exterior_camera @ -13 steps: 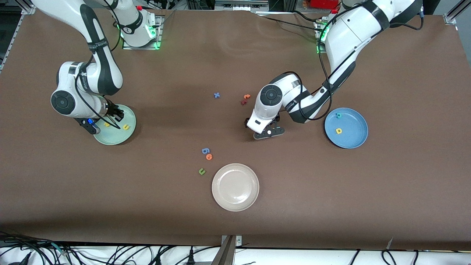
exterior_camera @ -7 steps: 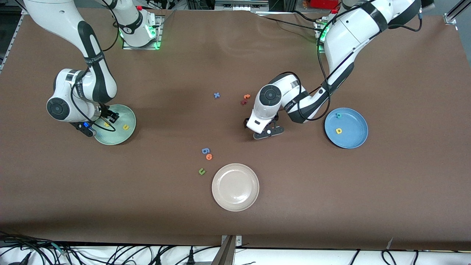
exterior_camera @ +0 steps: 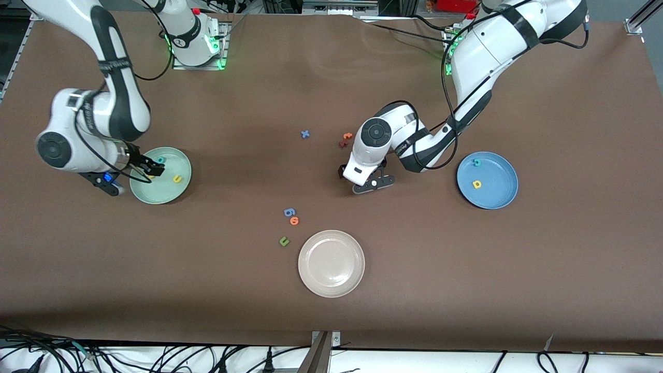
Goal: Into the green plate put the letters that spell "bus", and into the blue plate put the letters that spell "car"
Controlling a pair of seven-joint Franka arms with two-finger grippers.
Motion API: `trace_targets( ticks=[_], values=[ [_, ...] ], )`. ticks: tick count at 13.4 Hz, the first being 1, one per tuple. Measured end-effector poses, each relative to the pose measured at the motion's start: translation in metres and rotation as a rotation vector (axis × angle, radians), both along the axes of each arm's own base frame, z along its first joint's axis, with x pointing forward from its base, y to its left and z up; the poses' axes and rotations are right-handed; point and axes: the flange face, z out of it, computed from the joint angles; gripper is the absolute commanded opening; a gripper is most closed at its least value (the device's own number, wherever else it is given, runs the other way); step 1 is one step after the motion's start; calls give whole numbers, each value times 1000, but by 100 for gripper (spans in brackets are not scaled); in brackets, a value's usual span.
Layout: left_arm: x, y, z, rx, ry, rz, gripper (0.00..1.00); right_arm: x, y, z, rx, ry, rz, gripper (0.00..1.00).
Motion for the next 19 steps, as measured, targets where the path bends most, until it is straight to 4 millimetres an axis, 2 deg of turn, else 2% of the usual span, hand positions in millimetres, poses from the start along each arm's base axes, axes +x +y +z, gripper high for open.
trace_targets(
  ticks=[2,3,7,10,11,13,19],
  values=[
    [0,0,0,0,0,-1,59,18,5,60,37,0,67,99],
    [0,-1,0,0,0,-1,53,25,8,87,52,-7,103,99],
    [1,-2,3,-3,-5,0,40,40,19,191,101,-41,259,99],
    [2,-2,5,-4,-7,2,29,37,23,247,111,-96,302,99],
    [2,-2,5,-3,-7,3,27,33,24,257,117,-105,309,99],
    [2,-2,6,-4,-9,3,24,29,23,263,121,-108,309,99],
    [3,-2,6,-4,-9,0,21,31,18,256,137,-97,308,99]
  ],
)
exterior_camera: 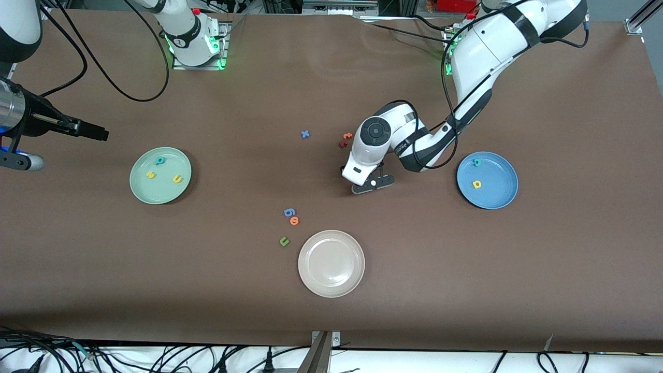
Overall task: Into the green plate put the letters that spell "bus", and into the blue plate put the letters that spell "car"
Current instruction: 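Carry the teal l with the left gripper over the blue plate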
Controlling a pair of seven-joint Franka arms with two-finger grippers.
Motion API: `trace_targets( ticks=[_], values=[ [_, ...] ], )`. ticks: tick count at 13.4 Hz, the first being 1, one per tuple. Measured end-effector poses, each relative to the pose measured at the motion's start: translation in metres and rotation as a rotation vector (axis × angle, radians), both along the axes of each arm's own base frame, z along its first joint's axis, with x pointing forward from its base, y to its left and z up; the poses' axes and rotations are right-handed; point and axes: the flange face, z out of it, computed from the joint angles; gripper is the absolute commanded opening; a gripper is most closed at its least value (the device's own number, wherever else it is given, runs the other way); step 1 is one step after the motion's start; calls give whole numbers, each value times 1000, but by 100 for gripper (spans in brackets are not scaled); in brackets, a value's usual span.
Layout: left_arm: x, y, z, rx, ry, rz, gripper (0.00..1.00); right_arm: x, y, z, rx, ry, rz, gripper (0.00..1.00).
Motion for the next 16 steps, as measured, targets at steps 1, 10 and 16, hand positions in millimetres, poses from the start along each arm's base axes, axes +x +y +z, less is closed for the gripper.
trace_targets(
  ticks=[1,10,16],
  values=[
    [3,2,1,1,-2,-10,21,0,-3,0,4,0,2,99],
    [107,110,64,112,56,-357,22,2,-5,0,6,-15,20,99],
    [130,198,75,109,86,-475,22,6,-2,-3,5,-43,25,99]
  ],
)
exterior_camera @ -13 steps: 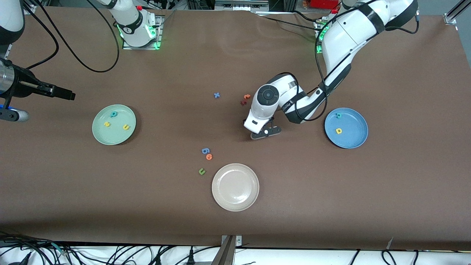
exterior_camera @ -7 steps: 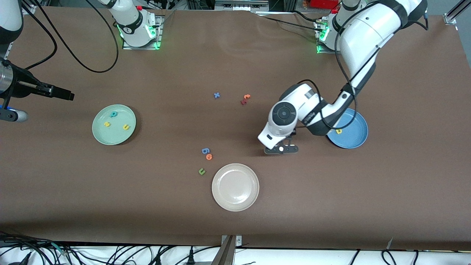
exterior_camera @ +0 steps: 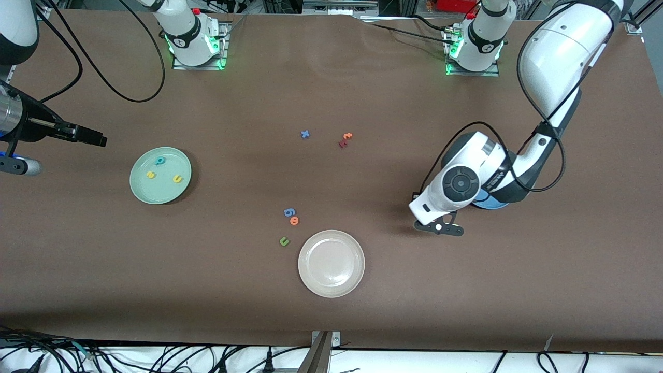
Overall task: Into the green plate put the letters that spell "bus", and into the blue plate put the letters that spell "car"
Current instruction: 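Carry the teal l with the left gripper over the blue plate, then lower the teal l into the blue plate and open the left gripper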
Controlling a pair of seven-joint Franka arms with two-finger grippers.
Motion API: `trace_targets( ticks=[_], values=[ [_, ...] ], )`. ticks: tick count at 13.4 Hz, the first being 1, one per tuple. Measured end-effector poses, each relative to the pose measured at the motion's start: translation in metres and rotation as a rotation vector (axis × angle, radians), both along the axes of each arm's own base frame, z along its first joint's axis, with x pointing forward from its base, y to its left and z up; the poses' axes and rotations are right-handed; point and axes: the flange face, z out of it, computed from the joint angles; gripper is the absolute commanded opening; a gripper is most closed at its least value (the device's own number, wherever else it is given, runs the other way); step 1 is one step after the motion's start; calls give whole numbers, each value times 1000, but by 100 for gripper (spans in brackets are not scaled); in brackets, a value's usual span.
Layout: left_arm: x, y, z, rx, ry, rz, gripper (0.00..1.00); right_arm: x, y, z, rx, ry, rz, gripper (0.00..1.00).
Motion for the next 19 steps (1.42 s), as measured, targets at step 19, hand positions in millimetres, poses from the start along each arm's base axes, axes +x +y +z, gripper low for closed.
trace_targets(
  ticks=[19],
  values=[
    [-15,51,46,41,17,-92,22,-1,-1,1,-9,1,1,99]
  ],
)
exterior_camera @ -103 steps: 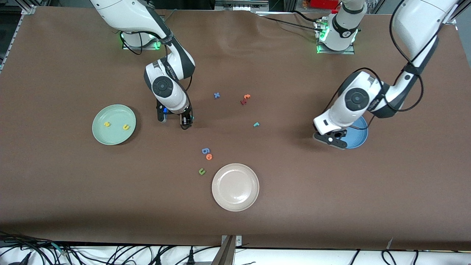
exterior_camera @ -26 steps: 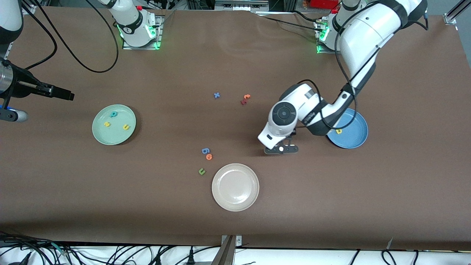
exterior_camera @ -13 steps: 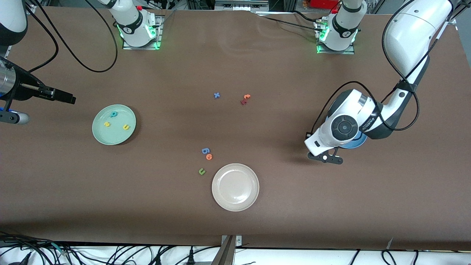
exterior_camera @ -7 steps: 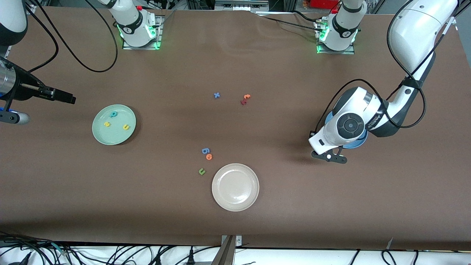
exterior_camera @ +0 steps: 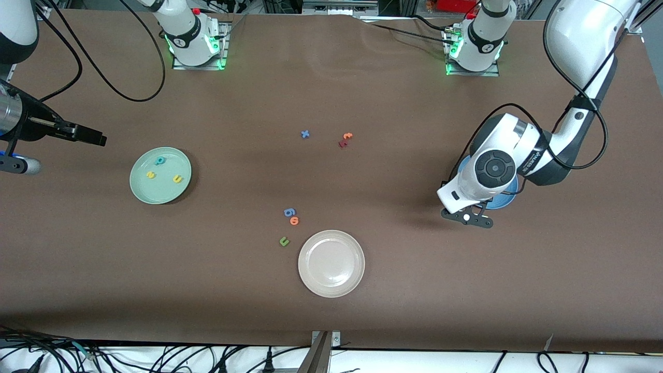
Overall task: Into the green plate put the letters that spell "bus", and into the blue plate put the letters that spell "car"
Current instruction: 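Lower the teal l into the blue plate and open the left gripper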
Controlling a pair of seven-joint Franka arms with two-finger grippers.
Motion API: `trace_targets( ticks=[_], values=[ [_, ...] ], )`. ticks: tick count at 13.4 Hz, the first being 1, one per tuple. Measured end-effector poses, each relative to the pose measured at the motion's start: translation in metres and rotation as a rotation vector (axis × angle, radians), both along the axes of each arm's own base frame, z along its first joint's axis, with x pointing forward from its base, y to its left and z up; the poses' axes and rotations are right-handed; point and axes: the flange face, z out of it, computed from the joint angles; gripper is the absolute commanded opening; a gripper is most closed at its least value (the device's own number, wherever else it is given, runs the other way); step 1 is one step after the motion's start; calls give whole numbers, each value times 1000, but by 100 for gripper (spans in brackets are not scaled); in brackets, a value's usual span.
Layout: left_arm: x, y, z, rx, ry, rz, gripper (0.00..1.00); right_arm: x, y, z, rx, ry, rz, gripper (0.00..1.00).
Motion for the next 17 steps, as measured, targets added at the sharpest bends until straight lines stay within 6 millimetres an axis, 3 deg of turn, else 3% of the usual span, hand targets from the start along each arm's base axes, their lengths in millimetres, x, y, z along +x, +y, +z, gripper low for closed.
trace_targets(
  ticks=[3,8,10,13,17],
  values=[
    [-5,16,21,13,20,-17,22,0,-1,0,-24,-1,6,100],
    [-34,46,52,36,19,-31,22,0,-1,0,-27,0,7,100],
    [-46,63,40,29,6,-26,22,0,-1,-1,-27,1,7,100],
    [-69,75,-6,8,-23,-34,23,0,-1,-1,-27,2,7,100],
    [-84,86,-30,-7,-37,-24,24,0,-1,-1,-27,-1,7,100]
  ],
)
